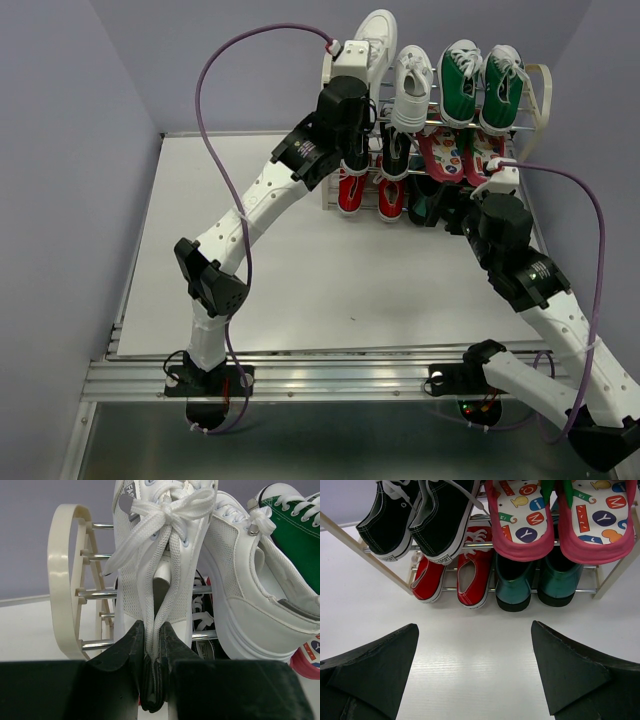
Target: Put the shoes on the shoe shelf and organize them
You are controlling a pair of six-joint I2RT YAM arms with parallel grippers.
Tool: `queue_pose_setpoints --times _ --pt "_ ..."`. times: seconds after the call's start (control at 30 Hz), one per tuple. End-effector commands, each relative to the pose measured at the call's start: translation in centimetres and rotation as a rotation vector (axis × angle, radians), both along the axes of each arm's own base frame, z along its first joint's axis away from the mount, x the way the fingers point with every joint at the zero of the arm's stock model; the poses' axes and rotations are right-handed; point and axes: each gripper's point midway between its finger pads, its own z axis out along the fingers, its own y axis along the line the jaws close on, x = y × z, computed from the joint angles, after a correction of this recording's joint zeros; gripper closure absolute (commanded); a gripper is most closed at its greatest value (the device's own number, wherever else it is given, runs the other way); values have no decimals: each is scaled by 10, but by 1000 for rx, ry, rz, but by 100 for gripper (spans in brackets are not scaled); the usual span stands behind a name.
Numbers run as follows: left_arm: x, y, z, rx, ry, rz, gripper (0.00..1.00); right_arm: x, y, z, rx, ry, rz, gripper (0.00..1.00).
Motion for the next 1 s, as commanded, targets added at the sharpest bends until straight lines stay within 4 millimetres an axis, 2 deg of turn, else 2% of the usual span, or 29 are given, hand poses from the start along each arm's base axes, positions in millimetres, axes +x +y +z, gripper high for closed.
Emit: queue_pose_setpoints --times 0.0,0.03,0.07,0.13,0.3,0.43,0.6,0.73,0.8,0.97 --pt "-6 15 81 -183 -166 17 87 4 -2 11 20 -43 -21 0" --pt "-5 15 79 -182 -161 19 84 4 -2 11 20 -43 -21 0" --pt "-5 16 79 -186 -161 22 76 4 -2 11 20 -43 -21 0" --pt "-4 16 78 -187 -158 29 72 4 -2 11 20 -43 -19 0" --pt "-3 18 78 -190 -158 39 50 4 -2 11 21 -43 -18 0" --pt "-3 17 76 -188 -152 36 47 4 -1 11 17 -41 -16 0" --pt "-6 15 74 -186 -145 19 37 4 -1 11 14 -42 -10 0" --pt "-8 14 62 -164 -121 -1 27 4 2 12 14 -41 5 0" --pt "-9 13 49 -137 -99 -6 26 4 3 11 13 -40 9 0" --pt "-12 10 33 -89 -80 -25 21 5 4 11 11 -38 13 0"
